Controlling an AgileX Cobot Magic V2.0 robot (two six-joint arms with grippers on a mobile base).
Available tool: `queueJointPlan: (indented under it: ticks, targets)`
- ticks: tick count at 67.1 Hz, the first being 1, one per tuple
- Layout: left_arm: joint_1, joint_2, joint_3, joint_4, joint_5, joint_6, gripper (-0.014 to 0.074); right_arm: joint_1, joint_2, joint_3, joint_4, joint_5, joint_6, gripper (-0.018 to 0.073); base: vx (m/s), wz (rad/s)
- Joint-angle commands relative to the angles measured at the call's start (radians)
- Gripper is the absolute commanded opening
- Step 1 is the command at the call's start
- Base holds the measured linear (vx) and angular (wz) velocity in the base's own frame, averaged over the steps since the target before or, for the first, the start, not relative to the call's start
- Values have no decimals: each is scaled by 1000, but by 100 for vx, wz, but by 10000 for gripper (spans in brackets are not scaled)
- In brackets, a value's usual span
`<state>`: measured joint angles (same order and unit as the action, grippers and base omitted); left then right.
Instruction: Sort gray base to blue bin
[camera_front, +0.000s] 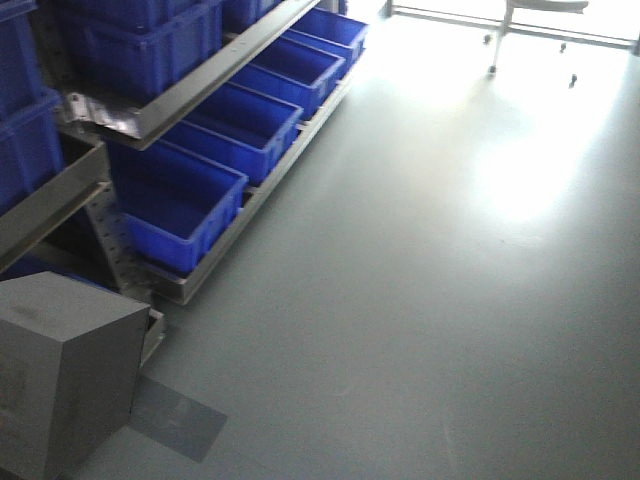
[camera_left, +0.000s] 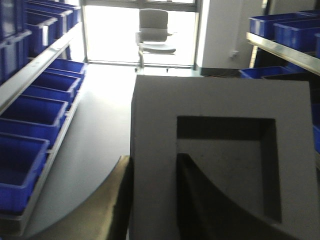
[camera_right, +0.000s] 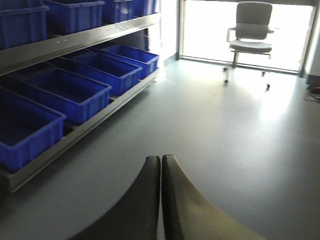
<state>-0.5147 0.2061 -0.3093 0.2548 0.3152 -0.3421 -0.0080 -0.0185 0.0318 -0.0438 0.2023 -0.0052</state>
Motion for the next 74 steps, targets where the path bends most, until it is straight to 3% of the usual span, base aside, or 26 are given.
queueJointPlan:
  ticks: [1, 74]
  targets:
    - [-8, 6, -33, 4, -117, -4, -7, 3, -7, 5, -9, -75, -7, -5, 33, 97]
    - [-8, 6, -33, 4, -117, -4, -7, 3, -7, 5, -9, -79, -7, -5, 22, 87]
